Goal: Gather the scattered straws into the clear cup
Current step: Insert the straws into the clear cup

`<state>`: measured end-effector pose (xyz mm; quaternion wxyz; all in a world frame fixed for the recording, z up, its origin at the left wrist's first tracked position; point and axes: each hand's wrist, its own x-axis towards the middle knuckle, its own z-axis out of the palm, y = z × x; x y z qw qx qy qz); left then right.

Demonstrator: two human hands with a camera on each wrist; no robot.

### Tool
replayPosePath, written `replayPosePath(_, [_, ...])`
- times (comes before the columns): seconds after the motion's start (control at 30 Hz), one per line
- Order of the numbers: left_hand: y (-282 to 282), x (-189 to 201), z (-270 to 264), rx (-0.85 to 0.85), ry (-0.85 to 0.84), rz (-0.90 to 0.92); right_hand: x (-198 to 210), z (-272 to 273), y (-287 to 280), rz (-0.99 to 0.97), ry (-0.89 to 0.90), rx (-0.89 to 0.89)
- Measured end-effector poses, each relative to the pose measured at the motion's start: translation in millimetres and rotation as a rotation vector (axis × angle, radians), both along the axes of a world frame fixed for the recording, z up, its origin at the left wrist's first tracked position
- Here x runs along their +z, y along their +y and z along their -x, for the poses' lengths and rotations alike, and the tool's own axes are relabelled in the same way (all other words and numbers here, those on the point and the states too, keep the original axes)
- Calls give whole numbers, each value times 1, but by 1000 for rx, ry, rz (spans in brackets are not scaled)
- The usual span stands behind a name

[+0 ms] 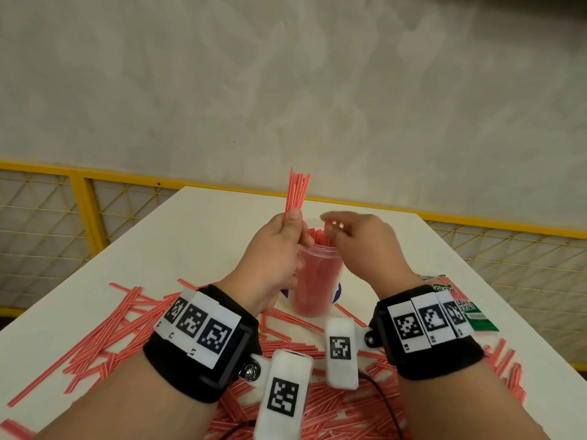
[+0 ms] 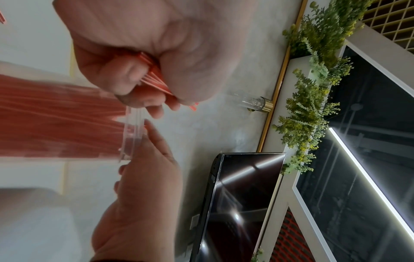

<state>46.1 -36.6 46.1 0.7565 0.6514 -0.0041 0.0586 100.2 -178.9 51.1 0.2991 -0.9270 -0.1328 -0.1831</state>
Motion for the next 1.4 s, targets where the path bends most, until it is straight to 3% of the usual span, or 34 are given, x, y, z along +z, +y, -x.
replayPosePath(0.1, [2,0,-1,42,10,-29,0,0,1,37,90,29])
replayPosePath(0.2, [2,0,-2,45,14,-29,3,0,-2,-1,36,17])
replayPosePath(0.3, [2,-2,-2,46,8,-38,5,2,-4,246,106,-13])
replayPosePath(0.37, [3,-2,-3,47,4,-31,6,5,-2,304,148,-8])
replayPosePath(0.47, [3,-2,-3,19,3,-5,9,7,-3,127,55,15])
replayPosePath(0.57, [5,-2,-3,-40,5,37,17,11,-2,-287,-117,57])
replayPosePath(0.63, [6,-3,-4,-74,1,26,22,14,1,-529,-70,126])
replayPosePath(0.7, [5,-3,-3,-111,-2,17,24,15,2,-642,18,184])
replayPosePath(1.03, [1,-2,0,-209,29,29,27,22,7,-835,63,322])
replayPosePath(1.4, [-2,-1,1,-154,-16,23,27,21,8,-880,52,291])
